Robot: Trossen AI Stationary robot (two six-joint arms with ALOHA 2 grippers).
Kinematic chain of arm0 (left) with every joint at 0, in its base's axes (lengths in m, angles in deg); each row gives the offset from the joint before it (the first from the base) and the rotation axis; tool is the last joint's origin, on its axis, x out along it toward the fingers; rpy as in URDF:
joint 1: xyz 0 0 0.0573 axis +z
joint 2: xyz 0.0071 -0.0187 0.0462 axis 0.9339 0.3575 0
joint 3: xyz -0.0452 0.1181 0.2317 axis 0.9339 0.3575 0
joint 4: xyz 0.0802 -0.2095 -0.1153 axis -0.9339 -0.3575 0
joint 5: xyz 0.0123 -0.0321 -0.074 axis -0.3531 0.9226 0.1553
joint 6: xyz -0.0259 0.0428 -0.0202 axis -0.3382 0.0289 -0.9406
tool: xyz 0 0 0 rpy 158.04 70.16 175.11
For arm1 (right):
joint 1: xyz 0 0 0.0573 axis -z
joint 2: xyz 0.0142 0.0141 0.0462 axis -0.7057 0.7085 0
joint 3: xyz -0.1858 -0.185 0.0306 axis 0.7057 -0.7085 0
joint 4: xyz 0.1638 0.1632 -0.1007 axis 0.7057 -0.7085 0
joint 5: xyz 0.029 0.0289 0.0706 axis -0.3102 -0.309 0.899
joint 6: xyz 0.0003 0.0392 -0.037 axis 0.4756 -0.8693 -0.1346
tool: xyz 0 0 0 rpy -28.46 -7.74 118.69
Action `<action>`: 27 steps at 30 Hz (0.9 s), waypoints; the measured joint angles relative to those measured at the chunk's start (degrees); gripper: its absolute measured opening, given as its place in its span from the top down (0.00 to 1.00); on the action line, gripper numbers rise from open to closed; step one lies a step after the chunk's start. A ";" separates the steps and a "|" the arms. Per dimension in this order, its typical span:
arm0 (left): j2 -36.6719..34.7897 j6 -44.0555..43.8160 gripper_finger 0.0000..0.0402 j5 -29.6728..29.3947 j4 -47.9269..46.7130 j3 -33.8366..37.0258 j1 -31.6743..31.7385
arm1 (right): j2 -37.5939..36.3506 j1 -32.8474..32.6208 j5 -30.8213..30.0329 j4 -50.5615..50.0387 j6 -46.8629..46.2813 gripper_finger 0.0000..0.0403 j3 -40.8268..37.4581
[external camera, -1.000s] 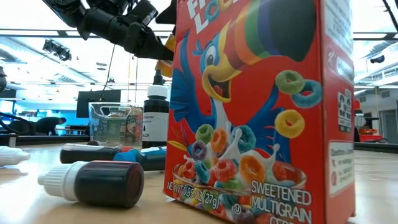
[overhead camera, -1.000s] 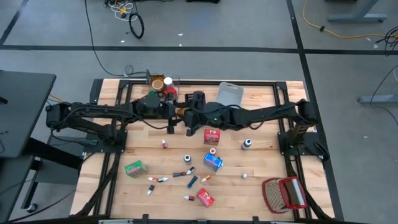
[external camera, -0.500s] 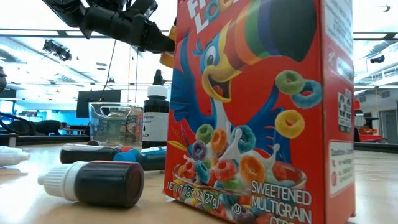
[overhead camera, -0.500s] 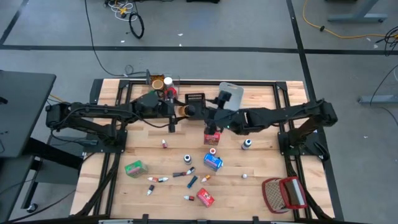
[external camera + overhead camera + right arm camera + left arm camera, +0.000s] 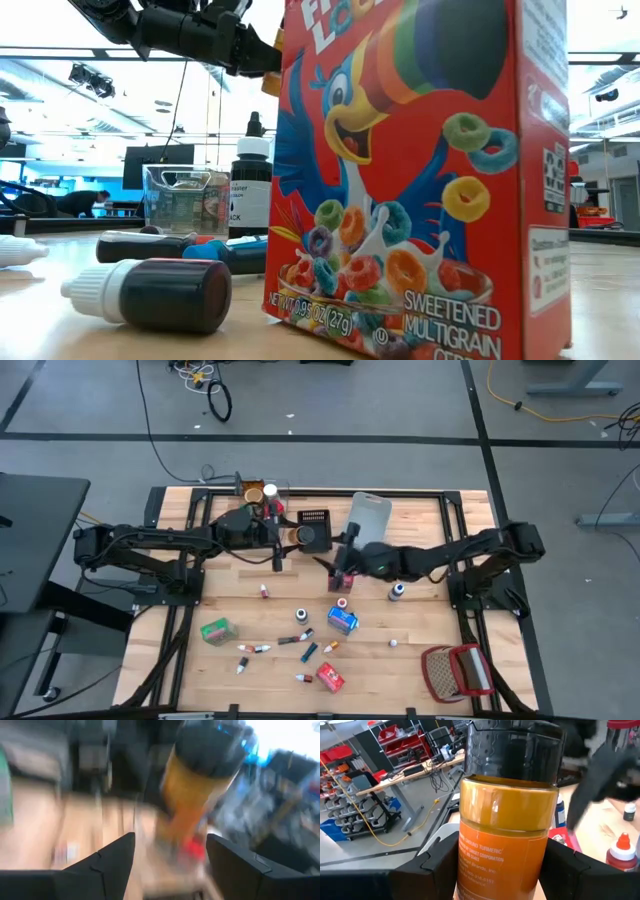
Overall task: Pick & Place Kitchen Items
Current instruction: Put the black seasoning bottle into the transparent bin
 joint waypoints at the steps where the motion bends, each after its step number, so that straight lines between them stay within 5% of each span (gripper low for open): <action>1: 0.00 -0.47 0.43 0.02 -0.02 0.00 -0.02 | -0.16 0.62 2.21 6.05 0.79 0.36 -1.77; 6: 0.00 -2.92 0.43 0.14 -0.06 0.00 -0.02 | -0.55 3.77 8.95 24.16 0.71 0.36 -8.30; 14: 0.02 -3.57 0.43 7.72 1.87 0.00 -0.02 | -0.44 7.88 23.63 28.54 -2.49 0.36 -9.08; 23: 0.00 -5.24 0.43 11.44 7.41 0.00 0.00 | -0.44 8.42 14.27 30.07 -0.88 0.36 -7.97; 27: 0.04 -5.36 0.43 11.47 7.27 0.00 -0.02 | -0.44 8.44 14.51 30.13 0.36 0.36 -7.97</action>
